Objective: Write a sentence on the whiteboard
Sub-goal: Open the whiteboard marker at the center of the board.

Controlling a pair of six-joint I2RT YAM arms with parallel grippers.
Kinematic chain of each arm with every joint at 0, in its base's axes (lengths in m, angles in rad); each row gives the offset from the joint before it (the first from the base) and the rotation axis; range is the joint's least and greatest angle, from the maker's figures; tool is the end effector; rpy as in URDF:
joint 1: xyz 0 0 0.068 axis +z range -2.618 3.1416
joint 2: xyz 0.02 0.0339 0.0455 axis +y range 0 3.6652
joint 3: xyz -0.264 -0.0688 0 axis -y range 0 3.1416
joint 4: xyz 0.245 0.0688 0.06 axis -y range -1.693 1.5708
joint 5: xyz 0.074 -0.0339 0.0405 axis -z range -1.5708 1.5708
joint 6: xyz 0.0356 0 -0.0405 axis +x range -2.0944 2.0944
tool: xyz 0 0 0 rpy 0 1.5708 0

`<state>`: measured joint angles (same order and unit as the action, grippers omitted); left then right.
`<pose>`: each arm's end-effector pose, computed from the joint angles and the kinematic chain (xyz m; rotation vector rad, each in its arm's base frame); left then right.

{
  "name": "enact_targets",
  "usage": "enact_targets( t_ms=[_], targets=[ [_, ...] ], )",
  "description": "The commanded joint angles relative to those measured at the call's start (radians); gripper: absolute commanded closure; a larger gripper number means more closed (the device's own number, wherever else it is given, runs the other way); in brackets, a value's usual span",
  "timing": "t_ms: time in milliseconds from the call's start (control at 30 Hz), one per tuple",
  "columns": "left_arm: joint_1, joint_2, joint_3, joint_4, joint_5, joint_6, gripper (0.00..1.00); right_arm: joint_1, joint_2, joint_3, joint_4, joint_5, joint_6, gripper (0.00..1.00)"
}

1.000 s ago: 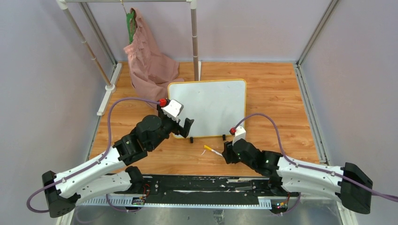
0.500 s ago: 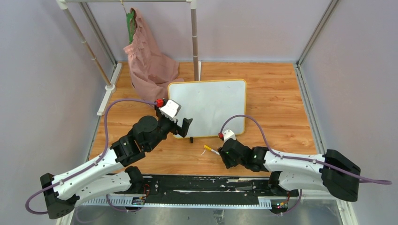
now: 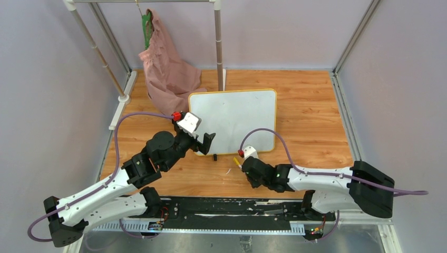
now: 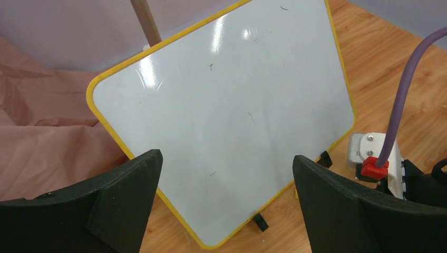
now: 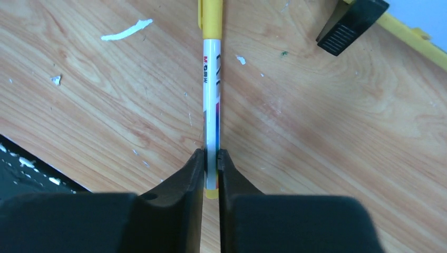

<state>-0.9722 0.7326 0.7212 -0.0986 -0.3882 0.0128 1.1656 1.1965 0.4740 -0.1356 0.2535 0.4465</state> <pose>0.1101 -0.1376 0.3355 0.5282 1.6033 -0.3973 0.0941 0.1967 0.1602 -0.7494 2.3222 0.4396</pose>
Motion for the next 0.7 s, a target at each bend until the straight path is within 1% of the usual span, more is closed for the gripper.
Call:
enact_targets(
  t_ms=[0, 67, 100, 133, 167, 200, 233, 267, 333, 400, 533, 667],
  targets=[
    [-0.011, -0.012, -0.011, 0.028, -0.012, 0.015, 0.0, 0.027, 0.055, -0.002, -0.091, 0.027, 0.137, 0.9],
    [-0.011, -0.013, -0.011, 0.027, -0.013, 0.014, 0.0, 0.049, 0.054, 0.008, -0.139, 0.079, 0.226, 0.95],
    [-0.011, -0.013, -0.011, 0.028, -0.014, 0.013, 0.0, 0.058, 0.053, 0.013, -0.155, 0.096, 0.263, 0.95],
    [-0.011, -0.013, -0.011, 0.028, -0.013, 0.013, 0.0, 0.076, 0.05, 0.018, -0.164, 0.105, 0.285, 0.94],
    [-0.013, -0.013, -0.011, 0.027, -0.012, 0.013, 0.0, 0.089, 0.051, 0.025, -0.168, 0.111, 0.298, 0.91],
    [-0.013, -0.012, -0.011, 0.028, -0.011, 0.012, 0.0, 0.101, 0.053, 0.034, -0.173, 0.113, 0.302, 0.86],
    [-0.012, -0.012, -0.011, 0.028, -0.011, 0.012, 0.0, 0.11, 0.055, 0.043, -0.178, 0.118, 0.302, 0.76],
    [-0.013, -0.011, -0.011, 0.028, -0.009, 0.012, 0.0, 0.113, 0.06, 0.055, -0.185, 0.122, 0.299, 0.69],
    [-0.014, -0.012, -0.01, 0.027, -0.006, 0.01, 0.0, 0.113, 0.073, 0.077, -0.2, 0.13, 0.286, 0.6],
    [-0.015, -0.014, -0.008, 0.024, -0.006, 0.011, 0.0, 0.114, 0.096, 0.097, -0.207, 0.143, 0.273, 0.55],
    [-0.018, -0.02, -0.009, 0.023, -0.011, 0.013, 0.0, 0.105, 0.163, 0.143, -0.217, 0.146, 0.245, 0.54],
    [-0.022, -0.022, -0.011, 0.023, -0.012, 0.013, 0.0, 0.085, 0.221, 0.168, -0.196, 0.12, 0.204, 0.61]
  ],
)
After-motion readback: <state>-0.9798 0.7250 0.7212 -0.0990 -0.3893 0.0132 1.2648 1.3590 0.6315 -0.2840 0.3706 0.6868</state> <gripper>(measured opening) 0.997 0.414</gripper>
